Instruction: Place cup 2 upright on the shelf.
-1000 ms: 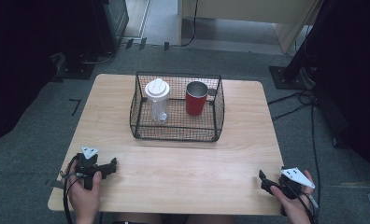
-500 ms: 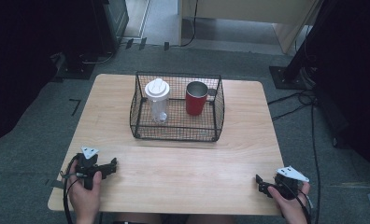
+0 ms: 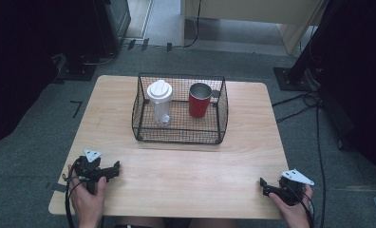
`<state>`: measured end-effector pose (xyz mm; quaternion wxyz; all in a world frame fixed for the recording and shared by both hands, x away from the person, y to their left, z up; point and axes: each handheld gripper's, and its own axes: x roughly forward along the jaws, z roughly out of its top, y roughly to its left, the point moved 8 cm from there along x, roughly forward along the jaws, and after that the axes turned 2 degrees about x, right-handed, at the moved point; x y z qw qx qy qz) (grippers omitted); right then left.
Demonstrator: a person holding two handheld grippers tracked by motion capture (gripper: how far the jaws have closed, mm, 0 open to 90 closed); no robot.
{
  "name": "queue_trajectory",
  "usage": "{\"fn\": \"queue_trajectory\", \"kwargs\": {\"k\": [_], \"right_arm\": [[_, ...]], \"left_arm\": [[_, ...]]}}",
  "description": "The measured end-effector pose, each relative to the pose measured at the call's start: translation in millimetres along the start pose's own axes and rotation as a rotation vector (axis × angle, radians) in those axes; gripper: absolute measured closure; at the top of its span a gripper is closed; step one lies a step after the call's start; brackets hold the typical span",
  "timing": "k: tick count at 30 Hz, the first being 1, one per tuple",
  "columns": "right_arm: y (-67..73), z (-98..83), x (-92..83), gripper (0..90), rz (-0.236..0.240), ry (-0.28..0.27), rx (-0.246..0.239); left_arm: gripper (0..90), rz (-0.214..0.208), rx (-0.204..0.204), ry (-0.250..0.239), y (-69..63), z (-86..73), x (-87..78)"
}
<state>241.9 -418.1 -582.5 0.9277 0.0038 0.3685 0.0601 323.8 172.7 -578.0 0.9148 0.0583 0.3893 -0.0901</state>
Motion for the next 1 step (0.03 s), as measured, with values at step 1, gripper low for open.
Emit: {"fn": "queue_trajectory", "kwargs": {"k": [1], "right_arm": [[0.0,-0.1,0.0,7.8,0.000,0.000,0.000]], "left_arm": [[0.4,0.000,0.000,0.000,0.1,0.1,0.0]]}}
